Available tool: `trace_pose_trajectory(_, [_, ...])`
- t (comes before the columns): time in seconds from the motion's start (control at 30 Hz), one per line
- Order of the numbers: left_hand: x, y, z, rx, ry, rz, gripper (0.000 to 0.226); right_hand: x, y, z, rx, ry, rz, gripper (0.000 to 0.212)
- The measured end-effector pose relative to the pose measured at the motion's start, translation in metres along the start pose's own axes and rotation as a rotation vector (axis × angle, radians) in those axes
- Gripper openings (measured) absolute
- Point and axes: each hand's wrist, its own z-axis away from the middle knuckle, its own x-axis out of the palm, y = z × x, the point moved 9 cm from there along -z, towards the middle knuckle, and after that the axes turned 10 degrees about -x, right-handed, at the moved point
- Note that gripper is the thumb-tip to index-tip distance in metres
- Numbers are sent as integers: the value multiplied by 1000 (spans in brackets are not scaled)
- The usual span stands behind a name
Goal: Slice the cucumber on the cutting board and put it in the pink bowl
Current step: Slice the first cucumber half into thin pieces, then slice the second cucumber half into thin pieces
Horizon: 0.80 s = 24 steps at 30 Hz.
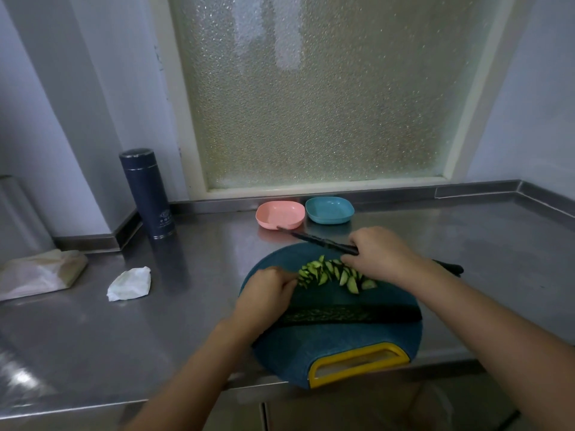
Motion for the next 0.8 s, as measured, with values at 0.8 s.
trace_pose_trajectory(0.8, [51,55,-22,203,-21,-271,78,11,3,35,-50,107,325,20])
